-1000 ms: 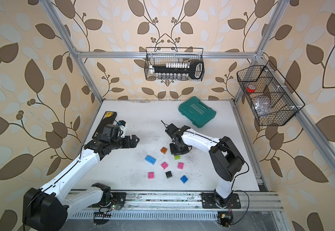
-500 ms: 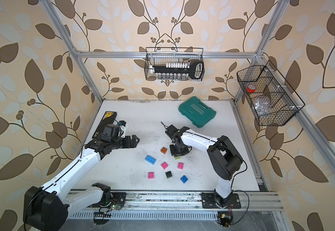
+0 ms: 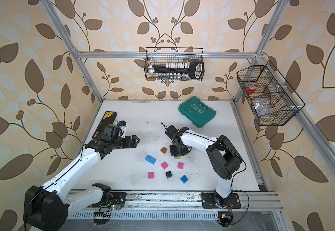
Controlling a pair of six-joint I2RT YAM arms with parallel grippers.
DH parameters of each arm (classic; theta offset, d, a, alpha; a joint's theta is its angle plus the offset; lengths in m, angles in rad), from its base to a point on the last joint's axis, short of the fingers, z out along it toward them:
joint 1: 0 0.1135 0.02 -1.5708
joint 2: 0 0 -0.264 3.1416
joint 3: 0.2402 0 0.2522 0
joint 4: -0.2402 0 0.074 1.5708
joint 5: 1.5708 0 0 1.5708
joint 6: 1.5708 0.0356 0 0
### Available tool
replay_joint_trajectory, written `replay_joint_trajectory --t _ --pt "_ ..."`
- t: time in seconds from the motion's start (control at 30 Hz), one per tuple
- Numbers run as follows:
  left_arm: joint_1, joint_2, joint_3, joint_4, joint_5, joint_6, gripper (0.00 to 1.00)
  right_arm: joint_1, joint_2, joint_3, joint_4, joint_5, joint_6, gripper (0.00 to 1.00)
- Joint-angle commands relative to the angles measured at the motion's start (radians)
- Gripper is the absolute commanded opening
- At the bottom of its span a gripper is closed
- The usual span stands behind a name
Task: Assemble the number 4 with lego
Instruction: Move the lego brick at the center of the board.
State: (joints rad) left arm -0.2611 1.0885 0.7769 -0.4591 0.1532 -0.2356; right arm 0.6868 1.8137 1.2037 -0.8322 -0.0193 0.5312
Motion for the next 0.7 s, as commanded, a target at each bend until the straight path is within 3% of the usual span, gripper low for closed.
replay_joint_trajectory --t 0.0,0.13,0.27,0.47,0.67 --pt "0.000 -0.001 0.036 0.015 0.003 0.020 0.99 0.001 0.091 -0.079 -0.043 0.029 0.005 0.11" --pt "0.000 0.003 0.036 0.017 0.006 0.019 0.99 -0.010 0.098 -0.088 -0.028 0.018 0.024 0.11" --pt "0.000 0.004 0.036 0.020 0.009 0.014 0.99 -0.092 0.086 -0.077 -0.002 -0.007 0.070 0.11" --pt "0.000 0.001 0.033 0.021 0.012 0.010 0.99 -0.181 0.118 0.031 -0.035 0.026 0.099 0.11" --pt "0.000 -0.004 0.030 0.023 0.011 0.006 0.99 -0.190 0.195 0.138 -0.057 0.057 0.097 0.12"
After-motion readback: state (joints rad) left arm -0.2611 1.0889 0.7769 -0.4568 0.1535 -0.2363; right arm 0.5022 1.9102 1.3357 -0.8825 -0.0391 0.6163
